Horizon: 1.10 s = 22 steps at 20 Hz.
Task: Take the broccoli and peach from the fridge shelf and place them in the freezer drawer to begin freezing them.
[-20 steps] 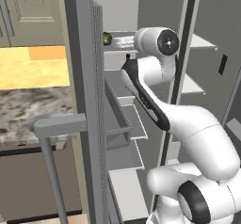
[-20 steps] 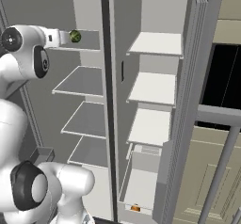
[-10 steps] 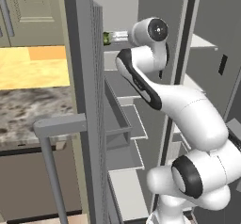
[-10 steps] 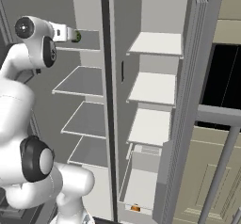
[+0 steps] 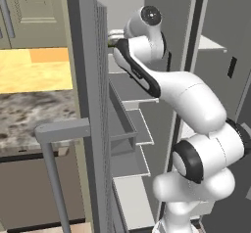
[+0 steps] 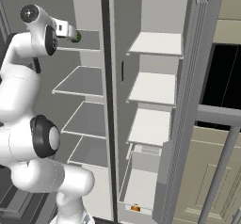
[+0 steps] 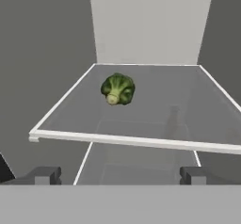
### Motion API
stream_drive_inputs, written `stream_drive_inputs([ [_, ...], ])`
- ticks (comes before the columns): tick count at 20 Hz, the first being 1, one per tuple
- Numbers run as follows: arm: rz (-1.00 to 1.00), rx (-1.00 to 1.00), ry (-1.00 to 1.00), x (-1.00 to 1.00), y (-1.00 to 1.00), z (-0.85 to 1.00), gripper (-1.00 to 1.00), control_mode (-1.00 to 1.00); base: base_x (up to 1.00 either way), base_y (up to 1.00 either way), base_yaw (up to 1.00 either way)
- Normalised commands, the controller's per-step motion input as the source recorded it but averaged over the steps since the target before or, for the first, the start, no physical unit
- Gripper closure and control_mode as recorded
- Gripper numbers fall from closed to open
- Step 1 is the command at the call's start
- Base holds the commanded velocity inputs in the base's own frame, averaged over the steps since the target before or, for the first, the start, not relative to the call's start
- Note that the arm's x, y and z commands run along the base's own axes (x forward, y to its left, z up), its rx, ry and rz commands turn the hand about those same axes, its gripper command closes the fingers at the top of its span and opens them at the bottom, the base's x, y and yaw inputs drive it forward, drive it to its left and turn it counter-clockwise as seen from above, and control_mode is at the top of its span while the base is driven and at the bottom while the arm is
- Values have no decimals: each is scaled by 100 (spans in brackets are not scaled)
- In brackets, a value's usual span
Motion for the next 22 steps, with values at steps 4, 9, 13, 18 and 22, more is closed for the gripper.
stream_drive_inputs([
  [4, 0, 0, 17, 31, 20, -22, -100, -100, 0, 0, 0],
  [9, 0, 0, 2, 30, 8, -11, -100, -100, 0, 0, 0],
  [13, 0, 0, 0, 29, 0, -21, -100, -100, 0, 0, 0],
  [18, 0, 0, 0, 25, 0, -27, -100, -100, 0, 0, 0],
  [22, 0, 0, 0, 37, 0, -14, -100, -100, 0, 0, 0],
])
